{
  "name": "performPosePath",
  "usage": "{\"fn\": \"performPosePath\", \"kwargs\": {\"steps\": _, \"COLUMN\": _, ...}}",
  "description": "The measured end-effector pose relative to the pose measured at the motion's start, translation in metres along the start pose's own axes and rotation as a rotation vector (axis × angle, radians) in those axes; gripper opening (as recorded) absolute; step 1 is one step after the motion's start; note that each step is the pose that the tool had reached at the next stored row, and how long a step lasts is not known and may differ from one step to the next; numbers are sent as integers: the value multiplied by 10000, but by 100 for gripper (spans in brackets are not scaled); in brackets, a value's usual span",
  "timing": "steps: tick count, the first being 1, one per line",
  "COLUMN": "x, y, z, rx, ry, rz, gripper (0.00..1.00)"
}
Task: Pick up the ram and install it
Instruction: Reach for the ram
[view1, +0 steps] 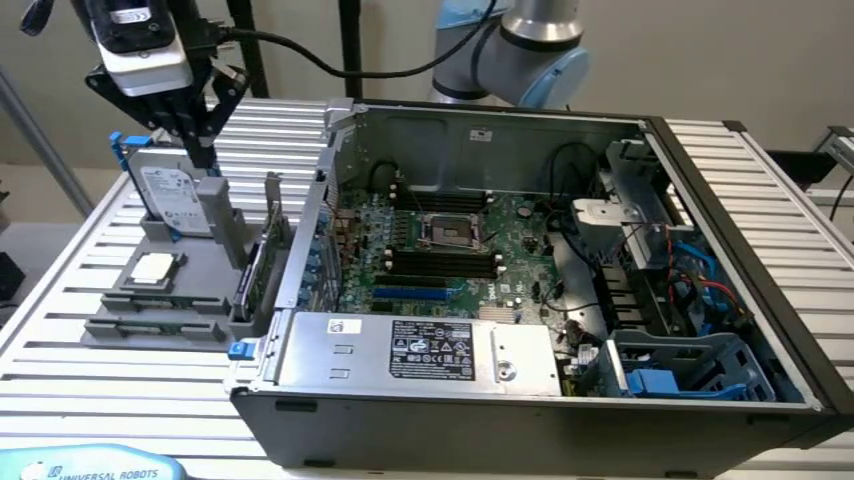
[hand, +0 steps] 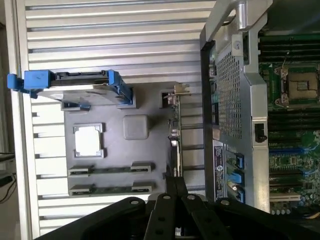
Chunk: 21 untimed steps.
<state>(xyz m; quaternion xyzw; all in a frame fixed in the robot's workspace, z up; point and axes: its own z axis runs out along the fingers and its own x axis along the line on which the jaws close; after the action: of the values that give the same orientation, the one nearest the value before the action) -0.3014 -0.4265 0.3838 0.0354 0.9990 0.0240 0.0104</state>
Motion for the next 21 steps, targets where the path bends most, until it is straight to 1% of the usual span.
{"fn": "performPosePath", "kwargs": {"steps": 2, "x": 194, "y": -29, "z": 31, "rx": 1, "ry": 0, "rz": -1, "gripper": 11}}
{"fn": "performPosePath", "kwargs": {"steps": 10, "x": 545, "y": -90, "z": 97, "rx": 1, "ry": 11, "rz": 0, "gripper": 11}}
{"fn": "performPosePath", "kwargs": {"steps": 12, "x": 620, "y": -106, "z": 114, "rx": 2, "ry": 19, "rz": 1, "gripper": 11}}
{"fn": "performPosePath", "kwargs": {"steps": 16, "x": 732, "y": -139, "z": 142, "rx": 3, "ry": 36, "rz": 1, "gripper": 11}}
{"fn": "performPosePath", "kwargs": {"steps": 21, "x": 793, "y": -204, "z": 152, "rx": 6, "ry": 60, "rz": -1, "gripper": 11}}
